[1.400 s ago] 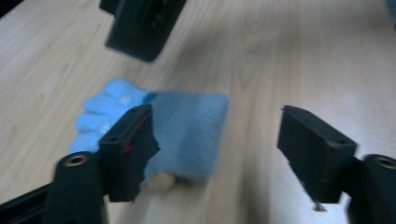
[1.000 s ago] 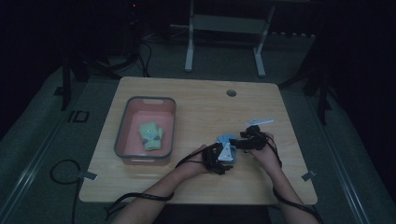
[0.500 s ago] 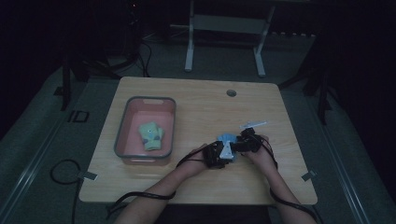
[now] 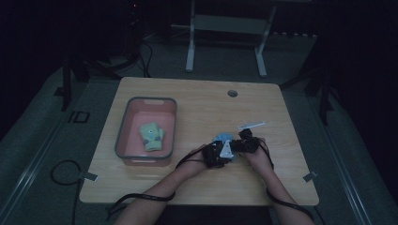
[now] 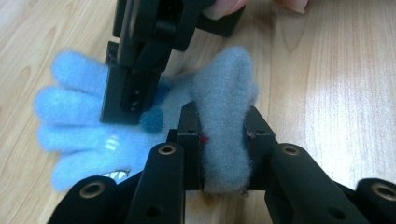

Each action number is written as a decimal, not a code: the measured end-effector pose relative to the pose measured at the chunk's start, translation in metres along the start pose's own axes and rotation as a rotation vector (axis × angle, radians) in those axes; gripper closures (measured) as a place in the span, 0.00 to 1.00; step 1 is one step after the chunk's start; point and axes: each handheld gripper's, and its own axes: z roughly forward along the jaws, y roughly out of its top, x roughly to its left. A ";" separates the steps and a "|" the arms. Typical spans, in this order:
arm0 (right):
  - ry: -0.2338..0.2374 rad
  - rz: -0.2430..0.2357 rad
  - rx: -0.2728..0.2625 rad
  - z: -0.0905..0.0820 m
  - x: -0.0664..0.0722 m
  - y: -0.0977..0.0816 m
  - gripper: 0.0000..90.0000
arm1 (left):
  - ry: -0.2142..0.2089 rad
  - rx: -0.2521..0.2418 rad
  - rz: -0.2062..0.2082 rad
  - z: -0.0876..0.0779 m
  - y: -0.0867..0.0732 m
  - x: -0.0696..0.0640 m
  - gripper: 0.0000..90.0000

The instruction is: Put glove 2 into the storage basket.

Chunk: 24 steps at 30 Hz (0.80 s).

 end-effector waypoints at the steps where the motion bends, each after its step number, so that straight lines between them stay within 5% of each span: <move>1: 0.003 -0.004 -0.005 0.000 0.000 0.001 0.86 | 0.001 0.002 0.001 -0.002 0.000 0.001 0.83; 10: 0.037 -0.018 -0.048 -0.013 0.013 0.025 0.87 | 0.047 -0.006 0.009 -0.032 0.008 0.011 0.84; 24: 0.086 -0.112 -0.110 -0.020 0.052 0.076 0.87 | 0.132 0.022 0.028 -0.091 0.008 0.028 0.84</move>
